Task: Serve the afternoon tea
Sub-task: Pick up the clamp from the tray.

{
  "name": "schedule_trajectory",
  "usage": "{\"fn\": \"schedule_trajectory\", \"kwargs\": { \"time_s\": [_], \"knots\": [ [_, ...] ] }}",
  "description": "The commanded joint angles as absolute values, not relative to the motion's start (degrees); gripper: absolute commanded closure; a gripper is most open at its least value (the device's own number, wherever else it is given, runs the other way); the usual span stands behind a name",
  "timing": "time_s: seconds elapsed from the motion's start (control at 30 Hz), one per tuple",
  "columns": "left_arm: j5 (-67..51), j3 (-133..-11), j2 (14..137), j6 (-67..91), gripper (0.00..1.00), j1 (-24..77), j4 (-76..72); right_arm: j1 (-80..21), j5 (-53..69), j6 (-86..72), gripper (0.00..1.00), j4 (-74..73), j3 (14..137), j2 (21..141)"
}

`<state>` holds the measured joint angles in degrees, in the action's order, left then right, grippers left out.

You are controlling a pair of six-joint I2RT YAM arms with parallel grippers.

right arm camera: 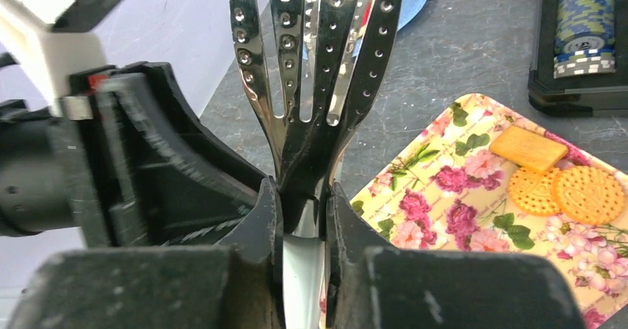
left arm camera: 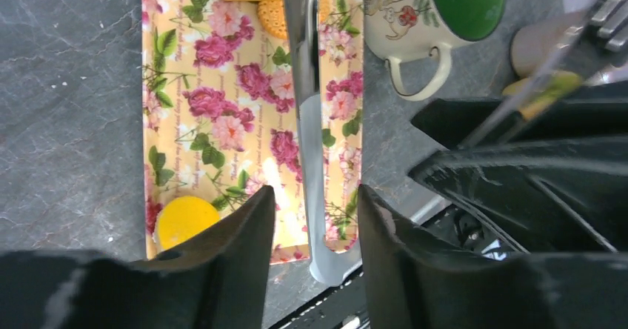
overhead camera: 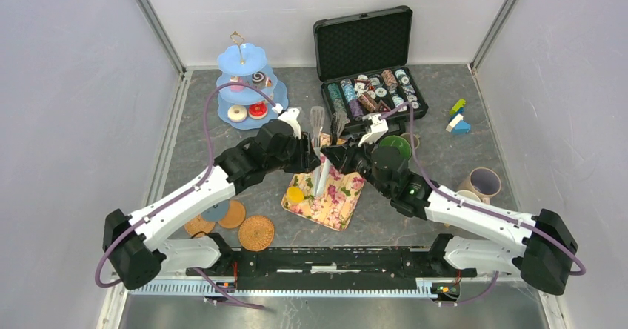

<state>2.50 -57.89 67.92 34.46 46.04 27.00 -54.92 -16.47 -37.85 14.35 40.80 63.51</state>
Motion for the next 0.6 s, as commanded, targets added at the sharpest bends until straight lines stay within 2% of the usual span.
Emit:
{"fn": "schedule_trajectory", "kwargs": {
  "time_s": [0.0, 0.07, 0.17, 0.37, 0.43, 0.57],
  "knots": [
    [-1.7, -60.4, 62.1, 30.8, 0.35, 46.1, 25.3, -53.3, -13.2, -37.3, 1.00, 22.3, 38.0, 60.8],
    [-3.1, -59.4, 58.6, 30.2, 0.17, 46.1, 24.3, -50.7, -9.2, -38.1, 1.00, 23.6, 37.0, 58.9],
    [-4.5, -57.4, 53.8, 28.8, 0.00, 46.1, 22.4, -48.0, -9.2, -42.2, 1.00, 21.3, 36.3, 55.8],
    [-11.1, -60.5, 58.9, 24.6, 0.00, 47.3, 23.8, -47.7, -10.3, -53.1, 1.00, 23.2, 35.4, 54.8],
    [-5.5, -61.9, 61.0, 21.5, 0.00, 51.1, 23.9, -47.6, -10.2, -55.4, 1.00, 22.8, 36.5, 55.6],
    [13.8, -66.3, 66.5, 14.5, 0.00, 60.6, 25.7, -47.6, -10.7, -59.9, 1.00, 23.2, 36.7, 56.9]
  ]
}}
